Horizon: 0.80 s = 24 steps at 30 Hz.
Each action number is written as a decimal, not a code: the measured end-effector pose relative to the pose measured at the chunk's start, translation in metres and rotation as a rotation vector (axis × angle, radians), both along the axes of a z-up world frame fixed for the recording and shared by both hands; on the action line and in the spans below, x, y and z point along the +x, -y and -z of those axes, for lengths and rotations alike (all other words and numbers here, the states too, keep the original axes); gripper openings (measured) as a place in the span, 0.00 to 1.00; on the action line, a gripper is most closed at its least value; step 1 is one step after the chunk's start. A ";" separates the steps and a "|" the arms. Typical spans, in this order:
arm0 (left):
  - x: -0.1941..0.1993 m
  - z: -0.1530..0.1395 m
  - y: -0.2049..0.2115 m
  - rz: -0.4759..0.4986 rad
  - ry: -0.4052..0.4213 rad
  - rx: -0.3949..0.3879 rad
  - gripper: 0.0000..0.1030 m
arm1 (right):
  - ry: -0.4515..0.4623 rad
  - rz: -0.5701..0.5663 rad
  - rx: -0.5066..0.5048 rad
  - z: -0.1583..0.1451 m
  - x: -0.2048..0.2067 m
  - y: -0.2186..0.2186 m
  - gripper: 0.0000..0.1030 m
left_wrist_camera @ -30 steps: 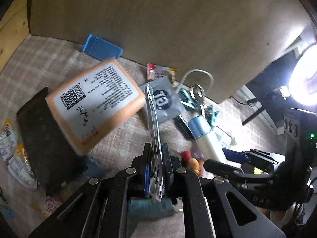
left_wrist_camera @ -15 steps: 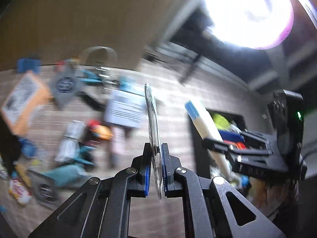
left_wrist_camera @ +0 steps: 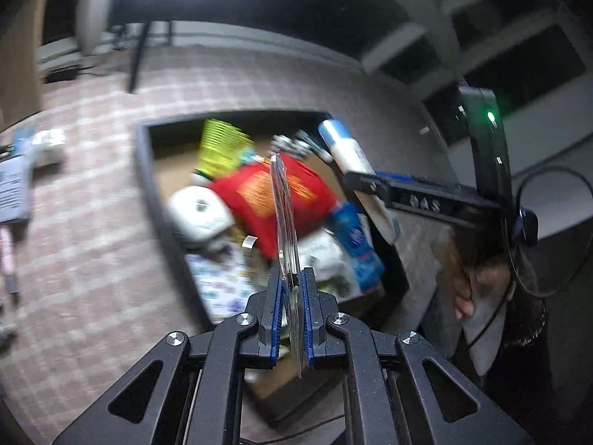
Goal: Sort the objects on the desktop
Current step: 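Carry the lotion bottle and plastic piece into the tray and open both grippers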
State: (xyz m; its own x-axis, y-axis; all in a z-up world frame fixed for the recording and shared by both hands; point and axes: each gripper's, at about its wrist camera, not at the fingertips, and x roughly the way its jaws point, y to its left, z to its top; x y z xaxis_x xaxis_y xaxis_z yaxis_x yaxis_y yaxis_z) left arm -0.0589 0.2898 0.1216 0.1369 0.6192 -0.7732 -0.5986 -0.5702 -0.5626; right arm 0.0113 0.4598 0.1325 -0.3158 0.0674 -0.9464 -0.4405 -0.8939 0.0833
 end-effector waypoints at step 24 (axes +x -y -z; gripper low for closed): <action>-0.003 0.000 0.023 -0.063 -0.167 -0.142 0.52 | -0.007 -0.050 0.023 -0.006 -0.006 0.022 0.49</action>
